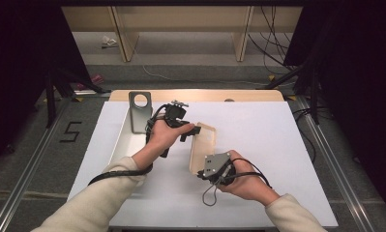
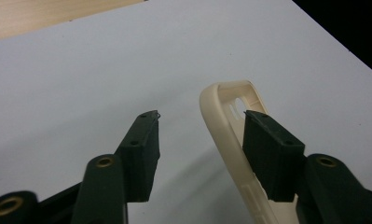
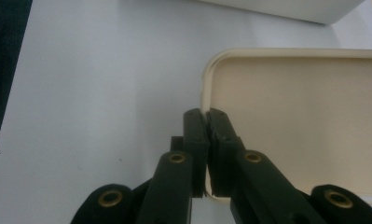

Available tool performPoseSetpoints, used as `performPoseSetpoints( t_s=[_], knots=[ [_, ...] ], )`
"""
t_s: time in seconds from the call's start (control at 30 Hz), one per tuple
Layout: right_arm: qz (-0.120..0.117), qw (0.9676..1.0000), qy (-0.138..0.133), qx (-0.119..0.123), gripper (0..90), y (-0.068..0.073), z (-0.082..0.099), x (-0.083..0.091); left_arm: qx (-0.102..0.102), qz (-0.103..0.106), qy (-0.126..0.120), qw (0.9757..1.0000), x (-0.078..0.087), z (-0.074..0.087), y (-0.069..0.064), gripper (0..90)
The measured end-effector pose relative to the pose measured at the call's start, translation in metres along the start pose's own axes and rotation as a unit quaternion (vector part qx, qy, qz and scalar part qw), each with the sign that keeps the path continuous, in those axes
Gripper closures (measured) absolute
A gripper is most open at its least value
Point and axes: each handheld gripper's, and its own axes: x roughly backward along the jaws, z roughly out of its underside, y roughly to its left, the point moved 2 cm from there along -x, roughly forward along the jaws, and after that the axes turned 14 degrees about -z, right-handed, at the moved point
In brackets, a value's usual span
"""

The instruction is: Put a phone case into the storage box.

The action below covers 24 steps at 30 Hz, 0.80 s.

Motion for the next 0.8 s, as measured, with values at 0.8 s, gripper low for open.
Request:
performPoseSetpoints(
  t_s=[0.8],
  knots=[
    [-0.004, 0.9999, 0.014, 0.003, 88.2, 0.002, 0.000, -0.004, 0.055, 0.045, -0.005, 0.9975, 0.009, -0.001, -0.004, 76.9]
  ],
)
